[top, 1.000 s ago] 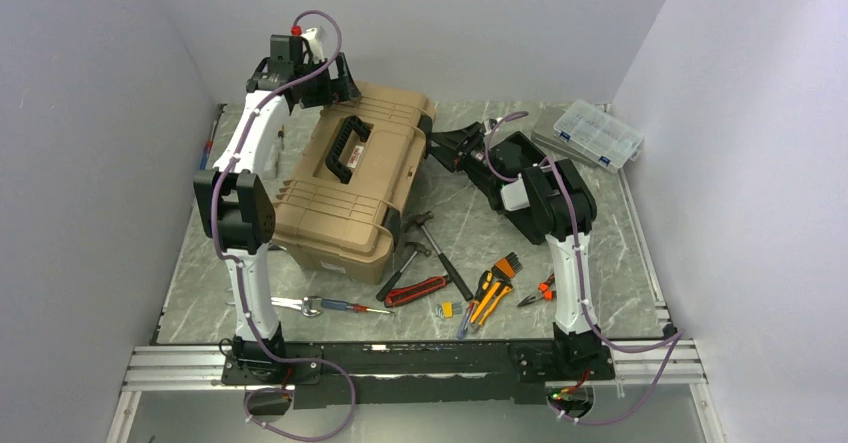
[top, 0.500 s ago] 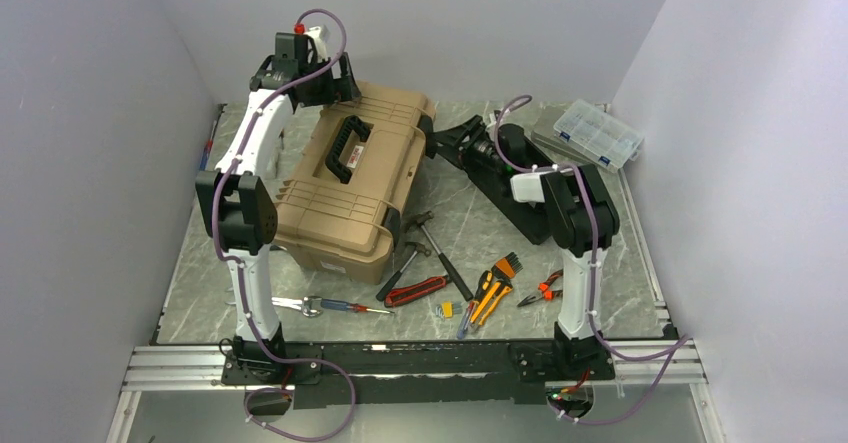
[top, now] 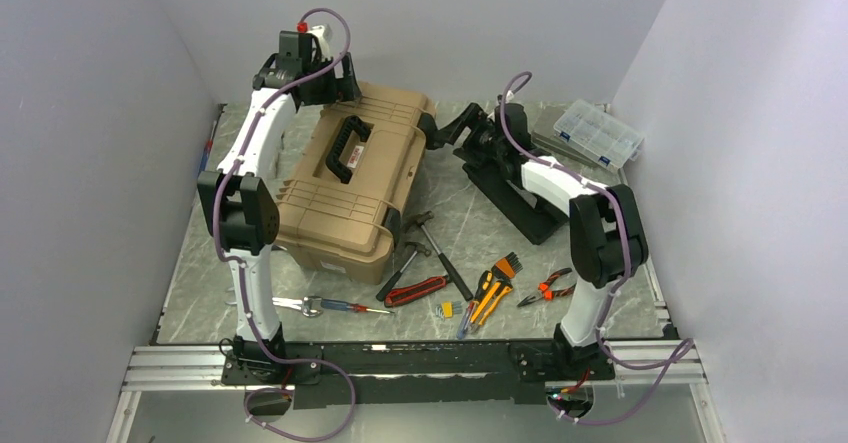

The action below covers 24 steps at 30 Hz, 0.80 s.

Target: Pack the tool kit

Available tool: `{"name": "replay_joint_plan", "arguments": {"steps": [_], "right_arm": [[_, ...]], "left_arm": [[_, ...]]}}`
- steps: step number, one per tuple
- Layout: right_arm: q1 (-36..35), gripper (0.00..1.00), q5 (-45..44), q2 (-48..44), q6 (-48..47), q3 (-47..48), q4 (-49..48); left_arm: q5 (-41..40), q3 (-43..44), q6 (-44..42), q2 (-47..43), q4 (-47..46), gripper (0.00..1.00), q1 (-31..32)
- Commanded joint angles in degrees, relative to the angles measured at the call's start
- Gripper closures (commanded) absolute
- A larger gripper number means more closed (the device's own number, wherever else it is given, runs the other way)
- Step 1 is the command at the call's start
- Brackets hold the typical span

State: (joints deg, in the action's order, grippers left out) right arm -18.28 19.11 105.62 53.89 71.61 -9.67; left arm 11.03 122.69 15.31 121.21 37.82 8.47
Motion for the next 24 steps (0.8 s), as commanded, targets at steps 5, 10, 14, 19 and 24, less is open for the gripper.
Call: {"name": "replay_joint_plan", "arguments": {"steps": [5, 10, 14, 19, 24], "right_arm": [[1.7, 0.01, -4.6, -8.9, -6.8, -0.4, 4.4], [0.6, 0.0, -7.9, -10.5, -12.9, 4.3, 10.1], [-1.2, 0.01, -10.5, -9.9, -16.2, 8.8, 16.2], [-2.5, 0.01, -8.0, -11.9, -14.2, 6.4, 15.7], [-2.6, 0.0, 1.5, -17.2, -9.3, -5.6, 4.0]], "left_arm": [[-6.5, -1.2, -4.3, 1.7, 10.9, 0.01, 0.9], [-7.7, -0.3, -4.7, -1.2, 11.4, 0.01, 1.1], [-8.7, 2.2, -4.8, -2.1, 13.3, 0.01, 1.0], [-10.0, 3.4, -5.1, -6.2, 14.2, 0.01, 1.0], [-10.8, 3.4, -5.7, -11.1, 16.0, 0.01, 1.1]]}}
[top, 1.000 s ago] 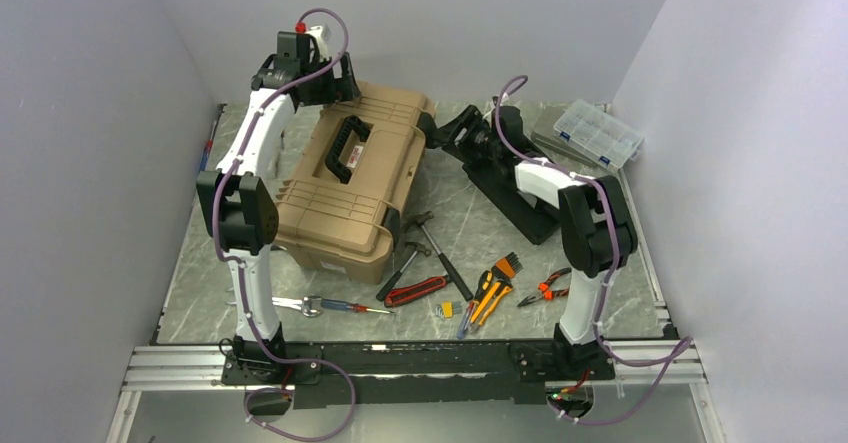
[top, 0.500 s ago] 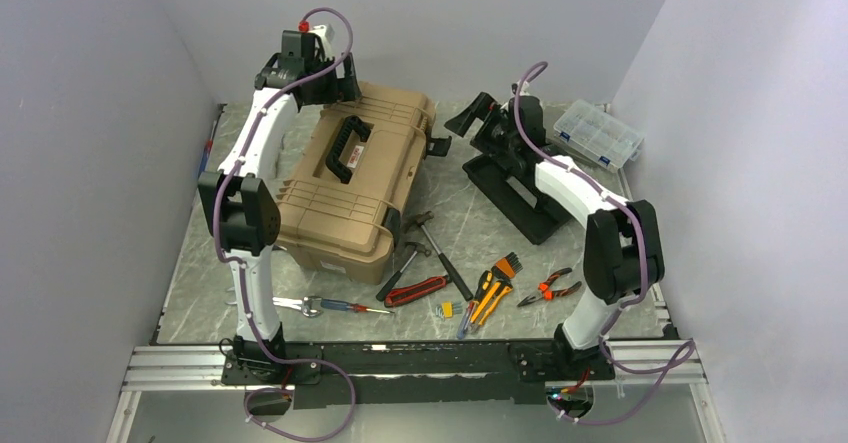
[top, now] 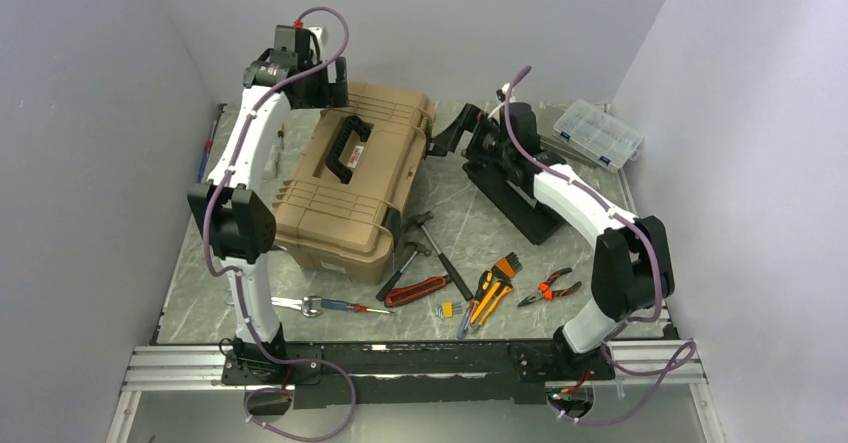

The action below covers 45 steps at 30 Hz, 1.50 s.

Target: Pack the tool kit

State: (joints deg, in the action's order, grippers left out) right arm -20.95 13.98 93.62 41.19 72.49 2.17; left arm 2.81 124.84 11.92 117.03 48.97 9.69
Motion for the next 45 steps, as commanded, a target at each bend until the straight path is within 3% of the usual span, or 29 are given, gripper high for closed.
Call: {"name": "replay_joint_plan", "arguments": {"steps": [1, 7, 12, 21, 28, 36, 45], "right_arm": [[-0.1, 0.0, 7.6, -6.2, 4.0, -8.4, -8.9], [-1.3, 0.0, 10.0, -13.5, 6.2, -18.8, -14.0], [-3.6, 0.0, 10.9, -19.6, 11.1, -29.5, -21.4], [-12.7, 0.0, 7.1, -21.5, 26.0, -49.2, -50.9], [-20.1, 0.0, 2.5, -10.4, 35.5, -55.9, -76.5], [-23.3, 0.06, 0.6, 11.0, 46.9, -54.2, -99.8], [-24.5, 0.08, -0.6, 12.6, 45.1, -50.8, -98.4]], "left_arm": [[-2.6, 0.8, -2.5, -8.2, 5.5, 0.01, -0.1], [-4.4, -9.0, -2.1, -18.1, 7.4, 0.01, -0.2], [-3.8, -27.6, -0.7, -31.2, 2.9, 0.0, -0.2], [-2.1, -52.9, 0.8, -50.4, -3.5, 0.0, -0.3], [-2.6, -61.2, 2.5, -58.3, -6.9, 0.01, -1.6], [-1.0, -64.7, 4.5, -58.6, -10.5, 0.01, -3.3], [1.0, -66.2, 4.6, -58.9, -12.8, 0.01, -5.7]]}}
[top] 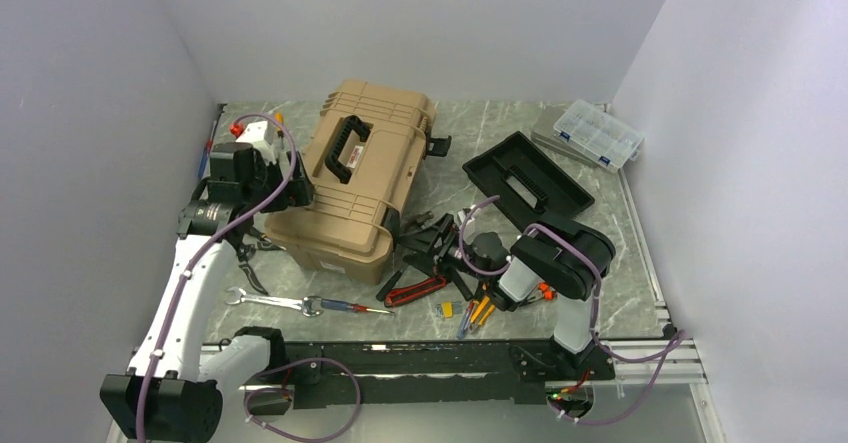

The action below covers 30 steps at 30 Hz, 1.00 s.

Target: Pack the tool kit

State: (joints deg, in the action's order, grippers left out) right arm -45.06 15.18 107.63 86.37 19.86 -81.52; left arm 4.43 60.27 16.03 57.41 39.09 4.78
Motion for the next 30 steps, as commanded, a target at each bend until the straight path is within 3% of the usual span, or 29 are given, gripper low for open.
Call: {"name": "replay_joint_plan", "arguments": {"steps": [1, 11, 16, 24, 30], "right_arm": [[-0.4, 0.08, -2.1, -1.9, -0.3, 1.5, -14.6], [-1.3, 0.1, -2.0, -2.2, -0.8, 3.0, -16.2], [-2.7, 0.11, -1.5, -1.2, -1.1, 6.4, -12.6], [-3.0, 0.33, -2.1, -0.5, -0.2, 8.5, -16.2], [-3.2, 0.35, -3.2, -1.9, -1.0, 9.9, -16.8]], "left_arm": [[-0.6, -1.8, 0.5, 0.7, -3.0, 0.01, -0.9], [1.0, -2.5, 0.2, 2.5, -3.5, 0.01, -1.4], [2.4, -3.6, -0.1, 3.8, -4.2, 0.01, -2.0], [7.0, -7.2, 0.1, 6.9, -4.2, 0.01, -2.3], [9.7, -9.1, 0.7, 7.9, -4.6, 0.01, -2.3]]}}
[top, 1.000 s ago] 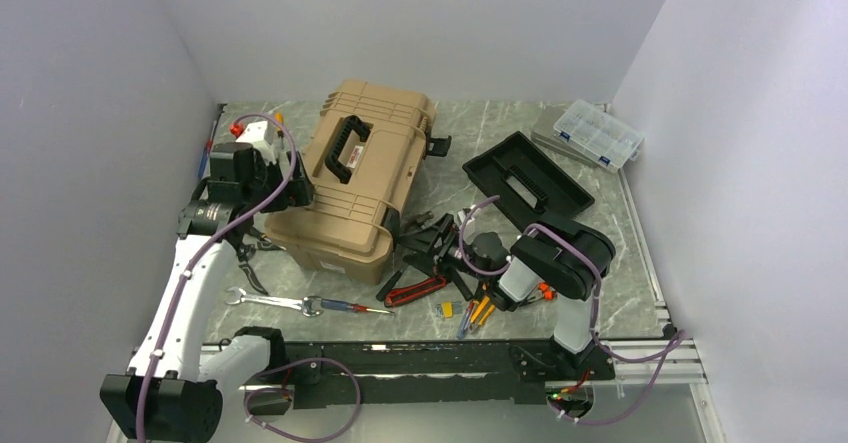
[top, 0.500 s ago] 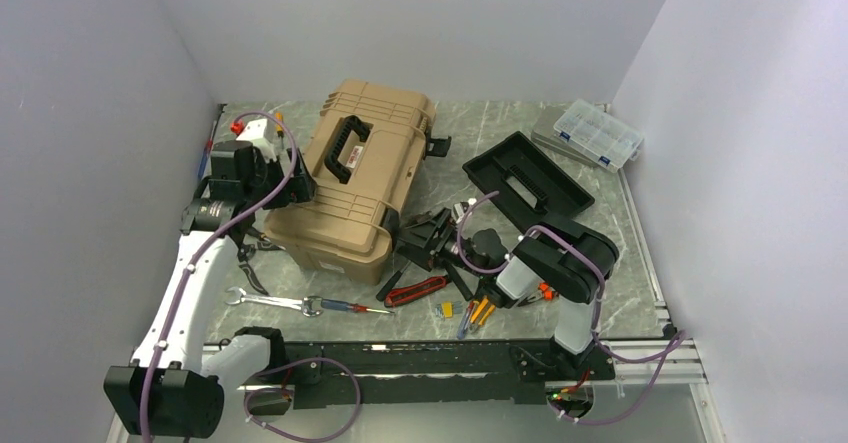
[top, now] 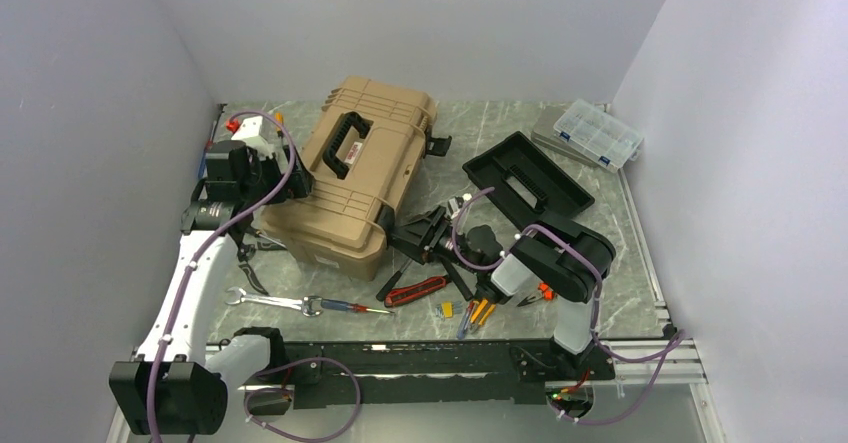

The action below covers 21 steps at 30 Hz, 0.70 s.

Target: Pack the tool kit

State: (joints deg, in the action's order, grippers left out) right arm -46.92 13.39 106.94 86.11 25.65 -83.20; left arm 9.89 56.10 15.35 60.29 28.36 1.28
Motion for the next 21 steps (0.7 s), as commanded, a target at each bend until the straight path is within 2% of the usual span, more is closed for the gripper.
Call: {"name": "replay_joint_plan", "arguments": {"steps": [1, 4, 9, 12, 15, 19, 21], "right_arm": [[-1.3, 0.36, -1.6, -1.4, -0.8, 4.4, -15.1], [-1.3, 0.41, -1.7, -1.6, -0.8, 5.5, -15.1], [-1.4, 0.6, -1.9, -2.1, -0.8, 6.3, -15.1], [-1.4, 0.66, -2.6, -3.8, -1.7, 5.3, -15.0], [-1.4, 0.7, -2.9, -4.9, -2.0, 4.0, -14.4], [-1.3, 0.74, -3.9, -6.9, -2.3, 1.9, -8.6], [-1.3, 0.68, -4.6, -7.8, -2.6, 1.0, -6.9]], "left_arm": [[4.5, -5.0, 1.4, 5.2, 6.2, 0.0, 1.2], [5.2, -5.4, 1.6, 5.7, 6.3, 0.01, 1.2], [6.5, -5.9, 1.7, 6.3, 6.2, 0.01, 1.2], [6.2, -5.8, 1.6, 6.2, 6.4, 0.01, 1.1], [5.7, -5.7, 1.4, 6.1, 6.6, 0.01, 1.1], [4.2, -5.4, 1.1, 5.8, 6.9, 0.01, 1.1], [3.8, -5.3, 1.1, 5.6, 7.0, 0.01, 1.1]]}}
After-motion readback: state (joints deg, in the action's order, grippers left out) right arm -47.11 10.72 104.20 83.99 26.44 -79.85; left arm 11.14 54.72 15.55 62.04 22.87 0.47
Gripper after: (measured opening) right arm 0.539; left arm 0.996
